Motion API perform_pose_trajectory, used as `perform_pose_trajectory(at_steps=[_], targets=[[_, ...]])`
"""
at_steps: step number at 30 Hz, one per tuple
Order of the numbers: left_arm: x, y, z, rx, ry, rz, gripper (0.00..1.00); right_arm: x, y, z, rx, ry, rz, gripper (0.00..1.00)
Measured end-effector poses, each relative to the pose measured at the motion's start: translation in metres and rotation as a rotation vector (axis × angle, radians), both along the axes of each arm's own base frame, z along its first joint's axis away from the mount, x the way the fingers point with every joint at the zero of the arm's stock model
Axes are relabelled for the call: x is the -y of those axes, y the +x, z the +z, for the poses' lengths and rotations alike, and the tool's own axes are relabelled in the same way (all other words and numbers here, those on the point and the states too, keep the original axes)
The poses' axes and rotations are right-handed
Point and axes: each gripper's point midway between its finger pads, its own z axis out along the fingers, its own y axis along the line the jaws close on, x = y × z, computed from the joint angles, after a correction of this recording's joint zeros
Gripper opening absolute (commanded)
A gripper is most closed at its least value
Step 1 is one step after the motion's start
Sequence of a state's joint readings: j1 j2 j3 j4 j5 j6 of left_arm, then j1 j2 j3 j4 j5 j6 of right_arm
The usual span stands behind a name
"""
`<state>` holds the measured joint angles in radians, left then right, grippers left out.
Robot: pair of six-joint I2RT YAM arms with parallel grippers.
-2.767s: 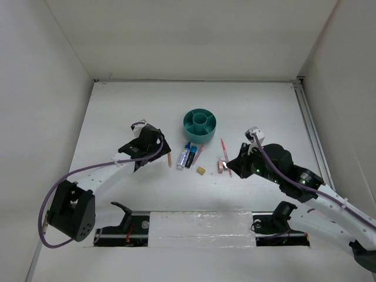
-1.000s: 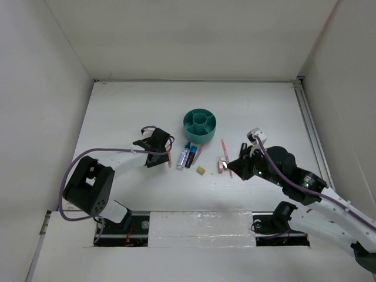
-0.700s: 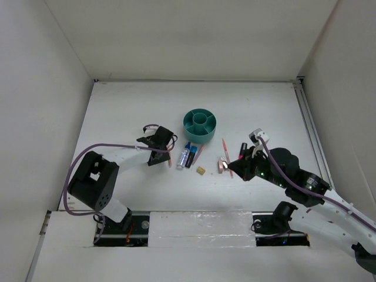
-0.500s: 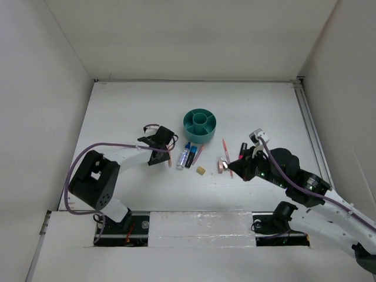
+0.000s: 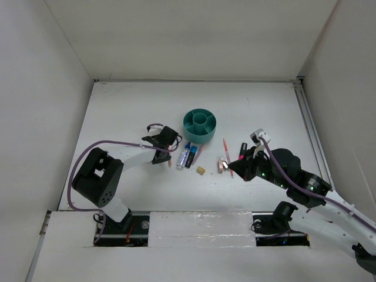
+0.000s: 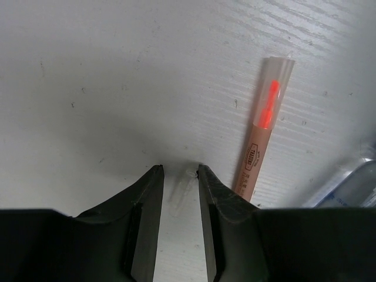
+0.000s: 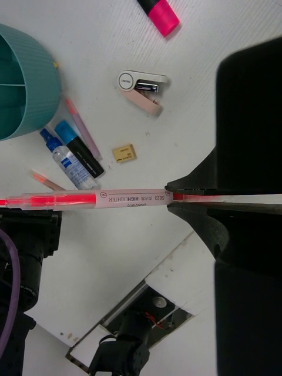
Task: Sort the stationery into containers
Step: Grab a piece of stationery with the left arm
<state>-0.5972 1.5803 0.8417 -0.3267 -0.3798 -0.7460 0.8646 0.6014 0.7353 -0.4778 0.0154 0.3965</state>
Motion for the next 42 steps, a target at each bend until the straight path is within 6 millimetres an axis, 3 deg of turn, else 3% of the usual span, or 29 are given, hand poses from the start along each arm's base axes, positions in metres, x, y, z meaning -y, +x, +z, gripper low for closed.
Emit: perform_pose_trajectory(at_steps=[33, 38, 42], targets=[[0.016, -0.006, 0.000, 0.026, -0.023, -0.016, 0.29, 0.000, 0.001, -0.001, -0.001, -0.003, -0.004, 0.00], [0.014, -0.008, 0.000, 0.027, -0.019, -0.011, 0.16, 0.000, 0.001, -0.001, 0.000, -0.003, -0.004, 0.00], [0.014, -0.008, 0.000, 0.029, -0.021, -0.010, 0.22, 0.000, 0.001, -0.001, 0.000, -0.003, -0.005, 0.00]])
